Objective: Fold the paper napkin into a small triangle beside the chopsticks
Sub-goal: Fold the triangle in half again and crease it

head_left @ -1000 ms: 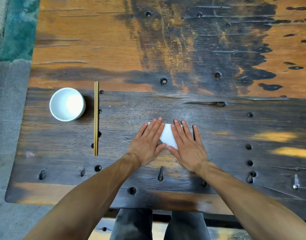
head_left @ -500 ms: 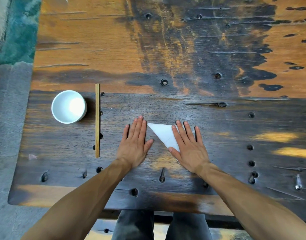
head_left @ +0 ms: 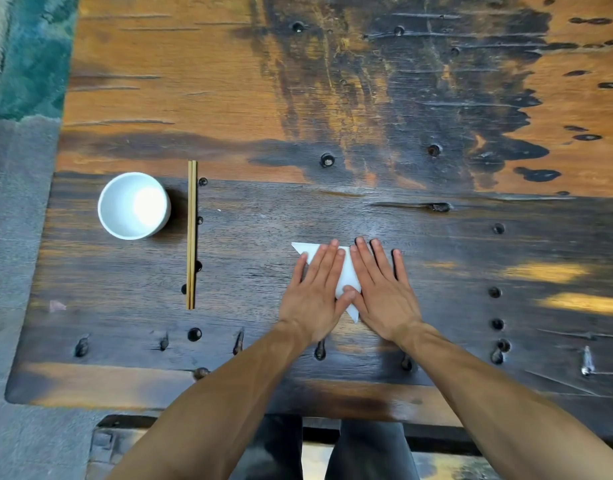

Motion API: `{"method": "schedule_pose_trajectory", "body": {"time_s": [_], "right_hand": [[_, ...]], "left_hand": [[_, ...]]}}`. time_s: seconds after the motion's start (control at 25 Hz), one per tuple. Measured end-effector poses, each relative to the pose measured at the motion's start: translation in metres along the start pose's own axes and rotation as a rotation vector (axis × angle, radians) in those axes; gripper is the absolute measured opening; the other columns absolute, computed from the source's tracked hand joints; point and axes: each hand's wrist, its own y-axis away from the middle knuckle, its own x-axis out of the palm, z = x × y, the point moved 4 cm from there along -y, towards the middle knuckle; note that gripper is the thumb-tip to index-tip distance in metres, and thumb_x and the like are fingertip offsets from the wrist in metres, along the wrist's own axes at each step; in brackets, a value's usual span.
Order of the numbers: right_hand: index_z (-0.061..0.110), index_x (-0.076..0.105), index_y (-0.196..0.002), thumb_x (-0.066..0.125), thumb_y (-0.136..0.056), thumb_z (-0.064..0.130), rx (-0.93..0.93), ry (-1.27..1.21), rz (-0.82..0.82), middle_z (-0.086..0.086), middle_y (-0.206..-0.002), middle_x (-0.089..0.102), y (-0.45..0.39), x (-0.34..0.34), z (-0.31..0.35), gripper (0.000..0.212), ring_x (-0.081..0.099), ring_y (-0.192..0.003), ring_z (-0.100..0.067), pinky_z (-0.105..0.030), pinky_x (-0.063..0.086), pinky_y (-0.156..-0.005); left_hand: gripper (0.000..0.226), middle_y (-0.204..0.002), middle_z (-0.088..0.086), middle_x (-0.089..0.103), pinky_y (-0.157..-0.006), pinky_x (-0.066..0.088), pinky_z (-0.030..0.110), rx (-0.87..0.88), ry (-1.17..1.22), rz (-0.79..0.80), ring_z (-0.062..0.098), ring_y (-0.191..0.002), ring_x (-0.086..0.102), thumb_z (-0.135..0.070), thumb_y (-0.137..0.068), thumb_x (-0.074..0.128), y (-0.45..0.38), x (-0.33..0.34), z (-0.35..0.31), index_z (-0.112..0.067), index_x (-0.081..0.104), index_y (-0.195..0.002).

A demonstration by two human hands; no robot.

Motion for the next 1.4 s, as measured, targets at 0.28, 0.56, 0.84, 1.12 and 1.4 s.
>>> {"method": "schedule_pose_trajectory", "body": {"time_s": [0.28, 0.56, 0.84, 1.12, 1.4], "right_hand": [[0.018, -0.006, -0.156, 0.015, -0.101, 0.053, 0.211, -0.085, -0.06, 0.001, -0.164, -0.011, 0.008, -0.005, -0.03, 0.068, -0.019, -0.149, -0.02, -0.044, -0.011, -0.12], [0.011, 0.001, -0.155, 0.013, -0.1, 0.052, -0.008, 0.004, -0.047, -0.005, -0.164, -0.002, 0.004, -0.003, 0.01, 0.07, -0.008, -0.15, -0.022, -0.046, -0.002, -0.122], [0.008, 0.01, -0.155, 0.024, -0.101, 0.053, -0.088, 0.05, 0.026, -0.007, -0.164, 0.0, 0.062, 0.025, 0.016, 0.071, 0.001, -0.151, -0.025, -0.05, 0.01, -0.119], [0.012, 0.022, -0.154, 0.029, -0.103, 0.047, -0.151, 0.023, -0.053, -0.003, -0.163, 0.018, 0.097, 0.019, 0.002, 0.063, 0.008, -0.151, -0.025, -0.051, 0.011, -0.12], [0.008, 0.007, -0.155, 0.028, -0.1, 0.052, -0.126, 0.071, 0.021, -0.008, -0.163, -0.002, 0.021, 0.001, 0.012, 0.073, 0.0, -0.151, -0.026, -0.049, 0.003, -0.122]], "left_hand": [[0.071, -0.162, 0.004, -0.017, -0.121, -0.006, 0.044, -0.238, 0.068, -0.07, 0.018, -0.149, -0.014, -0.057, -0.099, -0.001, 0.017, -0.008, 0.05, -0.012, -0.011, -0.154], [0.07, -0.163, 0.003, -0.011, -0.122, -0.002, 0.043, 0.17, -0.073, -0.034, 0.016, -0.149, -0.015, -0.056, -0.099, 0.0, -0.016, -0.016, 0.011, -0.013, -0.01, -0.153], [0.072, -0.16, 0.002, -0.022, -0.122, -0.004, 0.042, 0.169, -0.123, 0.036, 0.017, -0.147, -0.019, -0.057, -0.095, -0.005, -0.016, -0.011, 0.021, -0.014, -0.018, -0.151], [0.073, -0.159, 0.0, -0.025, -0.121, -0.008, 0.042, 0.166, -0.108, 0.057, 0.016, -0.146, -0.021, -0.058, -0.093, -0.008, -0.015, -0.018, 0.019, -0.015, -0.02, -0.151], [0.069, -0.159, 0.001, -0.025, -0.121, -0.008, 0.042, 0.145, -0.15, 0.049, 0.017, -0.146, -0.024, -0.056, -0.098, -0.002, -0.004, -0.013, 0.035, -0.014, -0.02, -0.15]]}}
